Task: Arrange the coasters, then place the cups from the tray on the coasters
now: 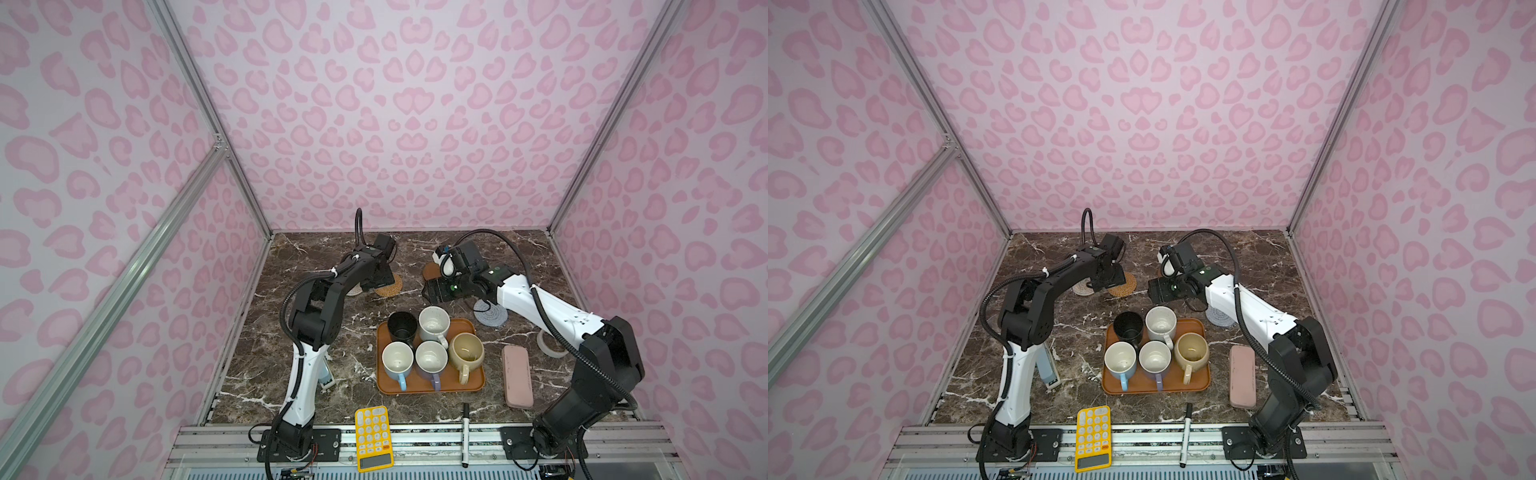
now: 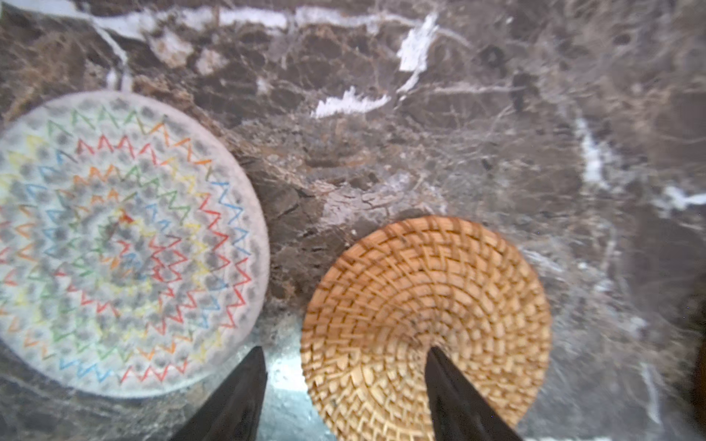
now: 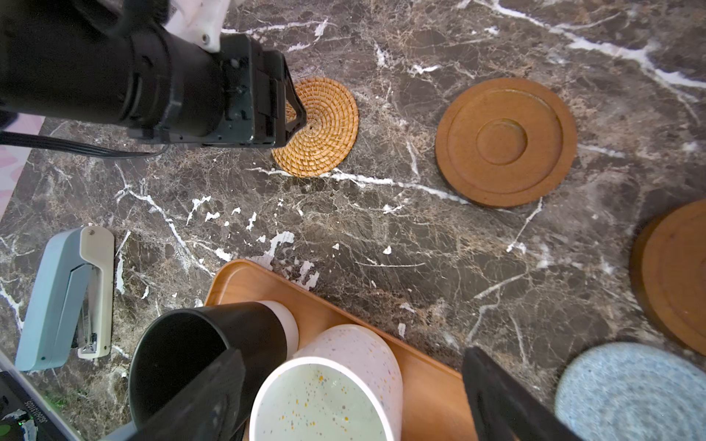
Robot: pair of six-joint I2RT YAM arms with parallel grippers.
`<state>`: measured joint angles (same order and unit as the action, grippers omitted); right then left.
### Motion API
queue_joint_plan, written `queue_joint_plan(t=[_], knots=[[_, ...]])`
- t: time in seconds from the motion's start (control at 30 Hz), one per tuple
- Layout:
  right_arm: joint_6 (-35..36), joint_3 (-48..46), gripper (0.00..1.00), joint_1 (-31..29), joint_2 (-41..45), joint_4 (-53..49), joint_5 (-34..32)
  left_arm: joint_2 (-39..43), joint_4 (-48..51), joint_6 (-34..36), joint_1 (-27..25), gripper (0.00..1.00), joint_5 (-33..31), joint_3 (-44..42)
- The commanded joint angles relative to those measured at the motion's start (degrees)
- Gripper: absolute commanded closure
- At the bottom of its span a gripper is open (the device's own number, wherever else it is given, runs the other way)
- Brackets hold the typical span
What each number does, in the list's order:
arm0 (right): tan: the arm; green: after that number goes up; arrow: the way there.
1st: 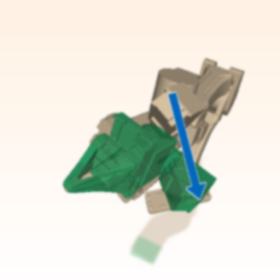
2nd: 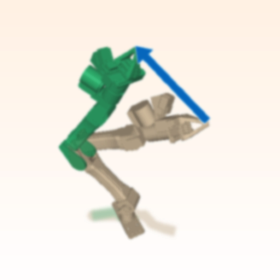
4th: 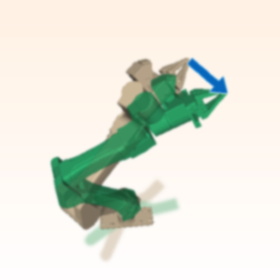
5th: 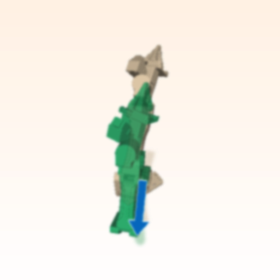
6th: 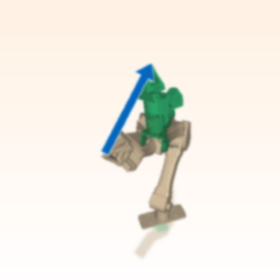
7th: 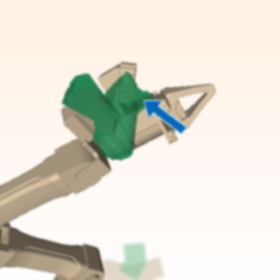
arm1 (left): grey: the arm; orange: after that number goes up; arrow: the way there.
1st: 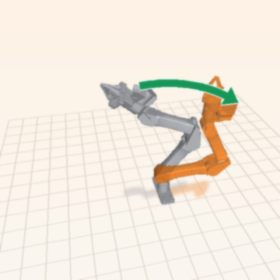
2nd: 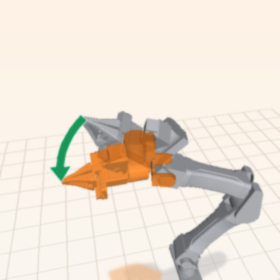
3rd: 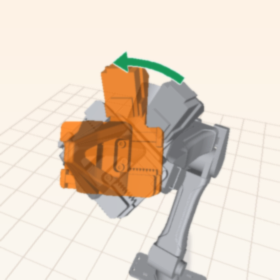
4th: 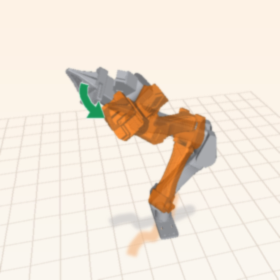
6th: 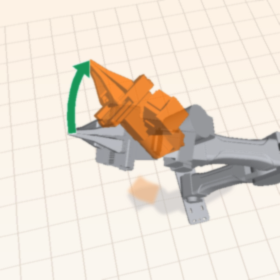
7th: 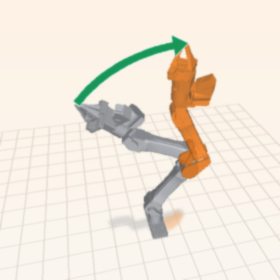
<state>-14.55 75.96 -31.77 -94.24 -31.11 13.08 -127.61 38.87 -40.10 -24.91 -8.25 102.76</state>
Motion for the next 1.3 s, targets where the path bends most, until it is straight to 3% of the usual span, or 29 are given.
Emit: queue_joint_plan(t=[0.0, 0.1, 0.3, 0.57, 0.7, 0.83, 0.93, 1.03, 1.2, 1.27], knots=[[-0.4, -0.5, 0.08, 0.1, 0.2, 0.9, -0.8, 6.4, -4.4, -1.3, 0.2, 0.27, 1.8, 0.0], [-0.5, -0.6, 0.08, 0.1, 0.7, 0.9, -1.2, 9.4, -4.0, -1.7, 0.7, 0.23, 2.4, -0.3], [0.5, 0.1, 0.03, 0.4, 2.2, 0.5, -4.0, 20.8, -9.0, -2.7, 1.1, 0.01, 2.7, -7.8], [2.4, -0.2, 0.01, 1.1, 5.3, 2.7, -11.0, 37.7, -13.5, 0.1, 1.2, 0.02, 1.3, -19.5], [2.5, -1.4, 0.00, 1.1, 7.4, 4.6, -17.1, 46.3, -16.6, -1.1, 1.6, 0.02, -4.8, -28.2], [2.6, -2.1, 0.01, 1.1, 8.4, 5.6, -19.9, 52.6, -23.3, 1.7, 4.5, 0.00, 0.6, -35.8], [2.1, -3.5, 0.00, 1.4, 9.0, 7.3, -22.6, 54.8, -24.6, 4.5, 4.8, 0.08, -0.8, -37.9], [1.7, -5.4, 0.01, 3.8, 9.6, 10.3, -18.9, 54.8, -22.9, 8.8, 4.9, 0.03, -0.7, -37.0], [-2.2, -5.6, 0.01, 9.4, 8.0, 12.0, -9.3, 55.5, -20.0, 13.4, 4.6, 0.03, -2.0, -35.7], [-1.3, -4.7, 0.05, 10.1, 6.8, 11.7, -7.0, 57.0, -21.5, 15.3, 4.2, 0.03, -2.6, -36.7]])
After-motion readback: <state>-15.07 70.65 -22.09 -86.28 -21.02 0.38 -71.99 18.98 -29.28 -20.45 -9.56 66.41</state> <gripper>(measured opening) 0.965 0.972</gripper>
